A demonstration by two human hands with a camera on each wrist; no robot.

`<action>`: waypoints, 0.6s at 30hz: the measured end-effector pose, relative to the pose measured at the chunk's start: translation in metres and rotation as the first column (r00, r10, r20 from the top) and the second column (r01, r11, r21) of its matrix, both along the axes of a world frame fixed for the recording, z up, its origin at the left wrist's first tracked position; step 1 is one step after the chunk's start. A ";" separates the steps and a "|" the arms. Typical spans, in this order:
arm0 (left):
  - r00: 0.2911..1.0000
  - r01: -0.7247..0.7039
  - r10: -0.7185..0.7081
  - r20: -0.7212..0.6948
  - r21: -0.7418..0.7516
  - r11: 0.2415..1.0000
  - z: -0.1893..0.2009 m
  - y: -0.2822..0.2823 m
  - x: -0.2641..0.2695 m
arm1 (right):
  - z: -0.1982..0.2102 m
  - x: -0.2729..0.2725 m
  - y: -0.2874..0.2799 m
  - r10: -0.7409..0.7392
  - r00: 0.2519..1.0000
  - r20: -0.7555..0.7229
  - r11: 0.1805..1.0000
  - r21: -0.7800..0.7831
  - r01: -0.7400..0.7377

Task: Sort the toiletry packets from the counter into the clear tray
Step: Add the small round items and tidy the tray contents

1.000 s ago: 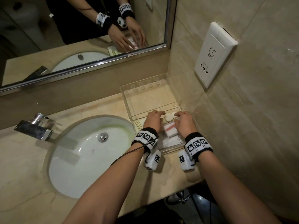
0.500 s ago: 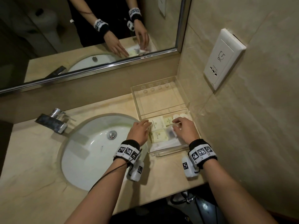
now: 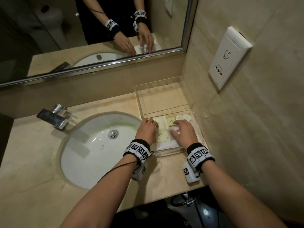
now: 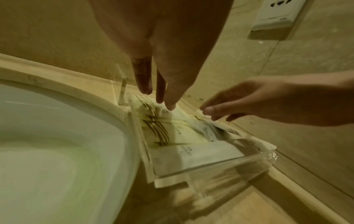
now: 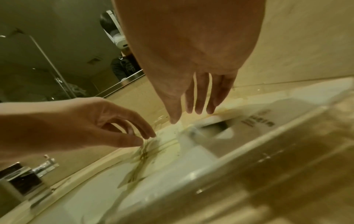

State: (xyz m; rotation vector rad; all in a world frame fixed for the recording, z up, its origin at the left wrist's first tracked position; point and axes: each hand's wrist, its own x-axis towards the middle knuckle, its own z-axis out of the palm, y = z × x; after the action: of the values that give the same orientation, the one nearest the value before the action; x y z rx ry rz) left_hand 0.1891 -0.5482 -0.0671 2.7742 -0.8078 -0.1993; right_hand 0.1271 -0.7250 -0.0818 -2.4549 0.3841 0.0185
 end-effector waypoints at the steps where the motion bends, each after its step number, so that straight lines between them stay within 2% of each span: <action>1: 1.000 0.005 -0.005 -0.003 0.011 1.000 0.000 -0.001 0.000 | 0.001 0.006 0.003 -0.006 1.000 0.007 1.000 0.016 0.006; 5: 0.998 0.063 -0.060 -0.033 0.083 0.995 -0.002 -0.003 -0.002 | 0.003 0.035 0.013 -0.060 0.987 -0.147 0.998 0.025 0.064; 9: 0.998 0.060 -0.058 -0.020 0.148 0.987 -0.006 0.002 -0.005 | -0.002 0.052 0.016 -0.052 0.964 -0.259 0.999 -0.004 0.052; 18: 0.999 0.010 -0.008 -0.034 0.071 0.997 -0.004 0.005 -0.002 | -0.009 0.058 0.011 -0.067 0.960 -0.271 0.993 0.079 0.091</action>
State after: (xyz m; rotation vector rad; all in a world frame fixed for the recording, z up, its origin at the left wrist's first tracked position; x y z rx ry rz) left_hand 0.1874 -0.5429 -0.0708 2.8263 -0.8203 -0.2808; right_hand 0.1850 -0.7139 -0.0905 -2.3496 0.5862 0.3306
